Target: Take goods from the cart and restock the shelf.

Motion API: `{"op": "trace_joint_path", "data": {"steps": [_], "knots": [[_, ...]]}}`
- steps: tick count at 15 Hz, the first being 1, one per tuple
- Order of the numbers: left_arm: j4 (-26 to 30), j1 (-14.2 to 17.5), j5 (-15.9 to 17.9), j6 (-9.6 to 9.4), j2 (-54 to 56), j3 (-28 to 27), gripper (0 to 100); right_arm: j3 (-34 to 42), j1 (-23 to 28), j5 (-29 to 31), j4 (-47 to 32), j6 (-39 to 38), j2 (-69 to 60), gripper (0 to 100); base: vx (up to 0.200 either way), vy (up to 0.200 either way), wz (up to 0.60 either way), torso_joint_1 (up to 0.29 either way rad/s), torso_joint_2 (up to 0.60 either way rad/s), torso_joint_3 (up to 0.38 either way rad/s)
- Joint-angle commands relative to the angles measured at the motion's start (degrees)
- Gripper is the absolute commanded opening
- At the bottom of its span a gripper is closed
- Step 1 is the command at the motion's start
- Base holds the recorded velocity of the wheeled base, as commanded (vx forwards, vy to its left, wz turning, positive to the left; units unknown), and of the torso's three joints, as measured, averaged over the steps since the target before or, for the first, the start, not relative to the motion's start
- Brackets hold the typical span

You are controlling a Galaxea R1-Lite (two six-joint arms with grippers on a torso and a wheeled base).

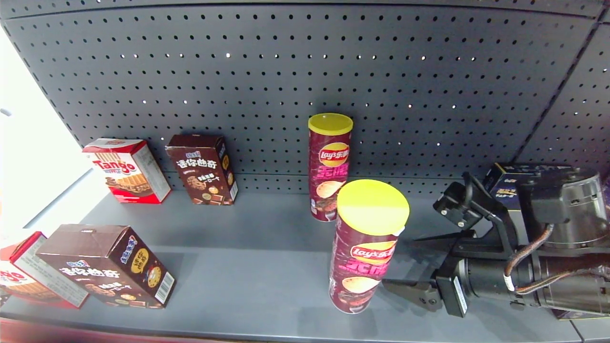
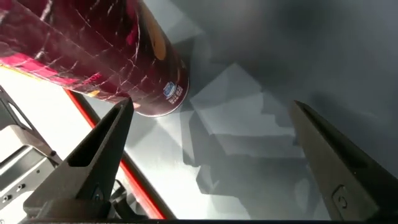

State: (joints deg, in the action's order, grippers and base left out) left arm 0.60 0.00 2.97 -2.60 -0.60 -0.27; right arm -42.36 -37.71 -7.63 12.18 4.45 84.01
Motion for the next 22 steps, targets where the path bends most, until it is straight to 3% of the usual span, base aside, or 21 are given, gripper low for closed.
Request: {"op": "trace_joint_path", "data": {"steps": [1, 8, 22], "knots": [[0.02, 0.00, 0.01, 0.14, -0.11, 0.00, 100, -0.79, -0.26, -0.02, 0.04, 0.03, 1.16, 100, 0.000, 0.000, 0.00, 0.000, 0.00, 0.000], [0.02, 0.00, 0.01, 0.22, -0.11, 0.00, 100, -0.62, 2.73, -0.02, 0.04, 0.03, 0.37, 100, 0.000, 0.000, 0.00, 0.000, 0.00, 0.000], [0.02, 0.00, -0.34, 0.49, -0.11, 0.00, 100, -0.79, -0.79, -0.02, 0.04, 0.03, 2.30, 100, 0.000, 0.000, 0.00, 0.000, 0.00, 0.000]]}}
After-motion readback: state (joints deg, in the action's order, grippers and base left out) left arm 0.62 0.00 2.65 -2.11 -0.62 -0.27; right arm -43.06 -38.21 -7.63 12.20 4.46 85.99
